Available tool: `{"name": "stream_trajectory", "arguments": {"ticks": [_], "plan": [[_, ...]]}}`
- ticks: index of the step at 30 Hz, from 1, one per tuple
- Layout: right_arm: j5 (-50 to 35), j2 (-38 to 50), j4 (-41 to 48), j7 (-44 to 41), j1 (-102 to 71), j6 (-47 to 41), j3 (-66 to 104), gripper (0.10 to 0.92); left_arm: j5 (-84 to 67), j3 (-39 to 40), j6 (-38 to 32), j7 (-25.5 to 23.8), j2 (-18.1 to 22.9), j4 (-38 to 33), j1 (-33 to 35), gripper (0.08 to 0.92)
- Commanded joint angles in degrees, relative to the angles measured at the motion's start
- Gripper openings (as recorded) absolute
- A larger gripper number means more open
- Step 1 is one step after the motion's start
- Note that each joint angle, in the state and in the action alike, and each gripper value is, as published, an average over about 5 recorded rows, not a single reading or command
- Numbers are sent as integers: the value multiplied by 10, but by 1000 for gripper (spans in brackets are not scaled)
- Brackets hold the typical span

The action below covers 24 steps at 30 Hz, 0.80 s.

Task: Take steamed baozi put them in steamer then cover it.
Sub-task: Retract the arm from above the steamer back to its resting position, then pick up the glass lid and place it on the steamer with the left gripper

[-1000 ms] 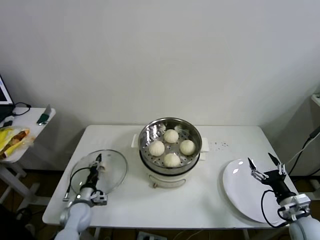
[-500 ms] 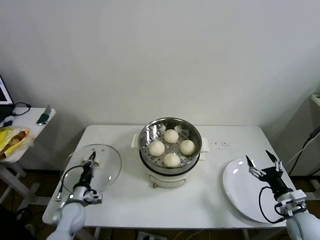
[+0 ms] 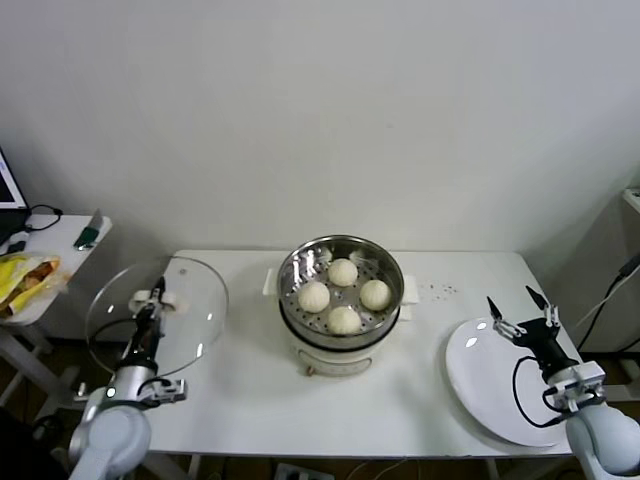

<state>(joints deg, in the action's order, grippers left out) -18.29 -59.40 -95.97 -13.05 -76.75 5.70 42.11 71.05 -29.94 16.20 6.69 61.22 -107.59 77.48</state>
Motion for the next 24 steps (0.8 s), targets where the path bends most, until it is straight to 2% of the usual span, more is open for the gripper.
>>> {"name": "stream_trajectory", "arguments": {"ticks": [1, 6, 11, 14, 17, 24], "plan": [[3, -1, 10, 0, 20, 0, -5, 823, -48, 62, 120, -58, -119, -188, 5, 157], [13, -4, 10, 2, 26, 0, -19, 823, -50, 163, 157, -92, -148, -185, -75, 157], [31, -16, 14, 8, 39, -1, -37, 823, -61, 307, 220, -135, -130, -162, -217, 157], [40, -22, 17, 9, 43, 0, -42, 823, -60, 378, 251, -161, -96, -134, -301, 157], [44, -25, 20, 9, 41, 2, -36, 823, -49, 435, 275, -187, -45, -100, -359, 157], [43, -27, 21, 4, 22, 8, 2, 823, 0, 483, 288, -220, 76, -8, -396, 157]]}}
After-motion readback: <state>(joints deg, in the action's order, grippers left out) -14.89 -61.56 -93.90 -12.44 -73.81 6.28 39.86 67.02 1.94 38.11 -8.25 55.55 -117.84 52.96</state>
